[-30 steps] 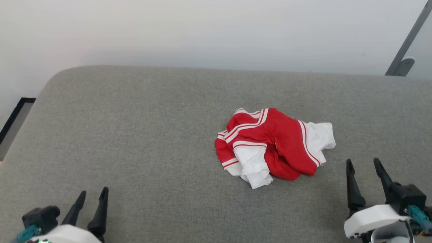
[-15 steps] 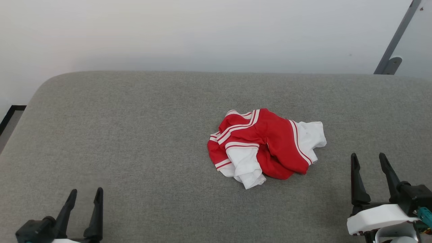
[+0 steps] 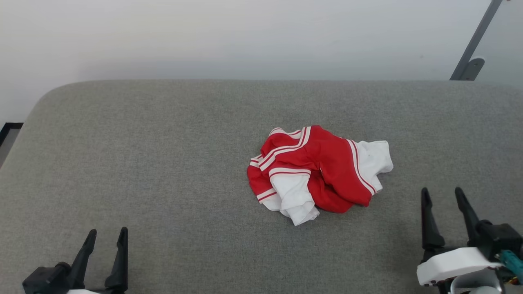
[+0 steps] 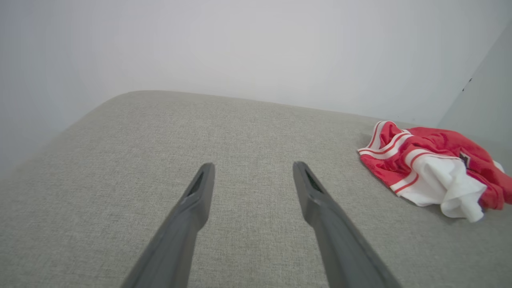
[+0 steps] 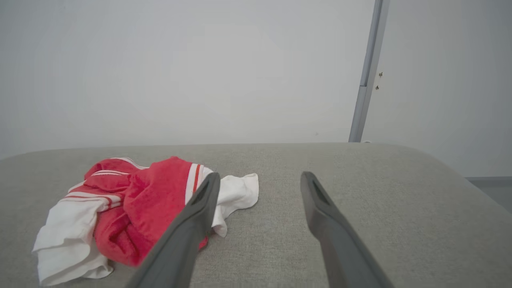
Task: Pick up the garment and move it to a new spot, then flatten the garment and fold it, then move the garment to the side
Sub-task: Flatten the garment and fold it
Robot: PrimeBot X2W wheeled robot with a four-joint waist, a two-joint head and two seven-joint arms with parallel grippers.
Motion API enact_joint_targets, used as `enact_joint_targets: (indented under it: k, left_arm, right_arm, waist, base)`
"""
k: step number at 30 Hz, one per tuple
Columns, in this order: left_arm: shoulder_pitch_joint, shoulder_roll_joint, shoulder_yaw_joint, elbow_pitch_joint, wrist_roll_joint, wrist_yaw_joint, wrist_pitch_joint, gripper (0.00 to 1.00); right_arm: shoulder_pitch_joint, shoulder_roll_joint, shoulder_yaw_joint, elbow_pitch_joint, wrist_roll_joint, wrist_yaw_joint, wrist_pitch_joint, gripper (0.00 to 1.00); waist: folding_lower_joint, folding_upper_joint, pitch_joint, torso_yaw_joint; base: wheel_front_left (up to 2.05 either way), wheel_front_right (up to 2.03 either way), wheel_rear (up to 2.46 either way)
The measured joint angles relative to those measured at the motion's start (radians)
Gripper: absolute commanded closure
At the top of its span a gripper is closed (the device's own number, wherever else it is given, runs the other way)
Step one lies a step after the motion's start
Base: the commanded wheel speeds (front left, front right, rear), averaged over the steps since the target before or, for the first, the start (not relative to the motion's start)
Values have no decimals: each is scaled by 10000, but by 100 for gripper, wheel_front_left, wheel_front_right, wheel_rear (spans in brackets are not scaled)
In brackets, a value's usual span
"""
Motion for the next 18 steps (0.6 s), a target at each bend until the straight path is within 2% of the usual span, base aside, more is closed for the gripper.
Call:
enact_joint_targets:
  k: [5, 8, 12, 18]
  left_arm:
    - [-255, -222, -178, 2, -13, 0, 0, 0]
    - [-466, -393, -368, 8, -59, 0, 2, 0]
    - [-748, -506, -623, 128, -138, 0, 0, 0]
    - [-1330, -568, -1057, 284, -378, 0, 0, 0]
  right_arm:
    - [-518, -42, 119, 784, -441, 0, 255, 0]
    - [-1353, -537, 403, 1047, -652, 0, 1081, 0]
    - [-2657, -1517, 888, 1321, -489, 0, 2905, 0]
    - [-4231, -2938, 1724, 2082, 677, 0, 6500, 0]
  waist:
    - [0, 0, 296, 125]
    - [0, 0, 565, 281]
    - [0, 0, 985, 518]
    - [0, 0, 1665, 991]
  base:
    - [0, 0, 0]
    - [0, 0, 0]
    - [0, 0, 0]
    - [0, 0, 0]
